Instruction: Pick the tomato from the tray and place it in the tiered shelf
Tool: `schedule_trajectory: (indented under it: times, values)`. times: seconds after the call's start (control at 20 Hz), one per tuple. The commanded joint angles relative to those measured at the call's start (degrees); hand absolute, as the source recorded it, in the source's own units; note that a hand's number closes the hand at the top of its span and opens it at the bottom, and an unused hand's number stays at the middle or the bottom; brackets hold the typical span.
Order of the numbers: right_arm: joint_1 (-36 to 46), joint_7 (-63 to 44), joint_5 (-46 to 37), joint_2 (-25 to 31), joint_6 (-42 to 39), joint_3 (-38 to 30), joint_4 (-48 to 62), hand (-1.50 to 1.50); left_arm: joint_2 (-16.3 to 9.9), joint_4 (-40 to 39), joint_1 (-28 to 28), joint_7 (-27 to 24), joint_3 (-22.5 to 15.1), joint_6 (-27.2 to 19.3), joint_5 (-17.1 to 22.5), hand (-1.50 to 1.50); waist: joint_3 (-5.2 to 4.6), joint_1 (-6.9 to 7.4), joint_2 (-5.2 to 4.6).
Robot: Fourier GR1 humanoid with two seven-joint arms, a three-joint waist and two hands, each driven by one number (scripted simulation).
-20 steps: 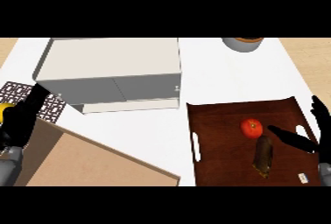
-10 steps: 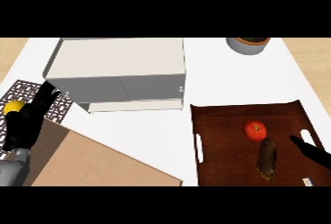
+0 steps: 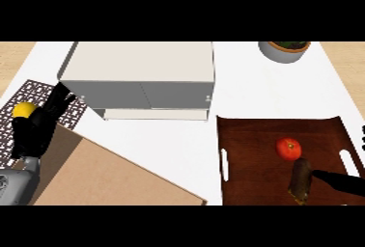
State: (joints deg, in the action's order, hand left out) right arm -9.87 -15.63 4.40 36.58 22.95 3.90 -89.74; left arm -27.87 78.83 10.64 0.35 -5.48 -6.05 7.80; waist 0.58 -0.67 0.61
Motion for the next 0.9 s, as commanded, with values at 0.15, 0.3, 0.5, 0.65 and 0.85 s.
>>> schedule_trajectory:
  times: [0.15, 0.3, 0.5, 0.65, 0.85]
  values:
    - [1.1, -20.8, -13.1, 14.9, -3.7, 5.7, 0.7, -1.5, 5.5, -1.0, -3.8, 2.7, -6.5, 3.8, 0.9, 0.0, -1.51, 3.61, -1.78]
    - [3.8, -30.9, -18.0, 17.0, -6.1, 9.7, -0.9, -1.5, 5.9, -3.0, -1.1, 3.2, -6.1, 3.9, 0.4, 0.0, -1.35, 3.55, -1.94]
    - [11.2, -42.3, -20.4, 13.4, -8.9, 14.1, -2.8, -1.5, 8.1, -3.6, -2.0, 3.3, -8.0, 4.2, -0.8, 0.0, -0.97, 4.66, -1.59]
    - [16.2, -49.5, -19.6, 10.4, -12.5, 16.1, -2.9, -1.5, 8.7, -2.4, -3.3, 2.4, -8.1, 4.3, -1.2, 0.0, -0.84, 5.34, -1.23]
    - [19.9, -55.9, -20.1, 6.5, -15.4, 19.2, -1.1, -1.5, 9.0, -3.6, -1.2, 3.9, -6.9, 4.5, -1.1, 0.0, -0.78, 4.22, -1.24]
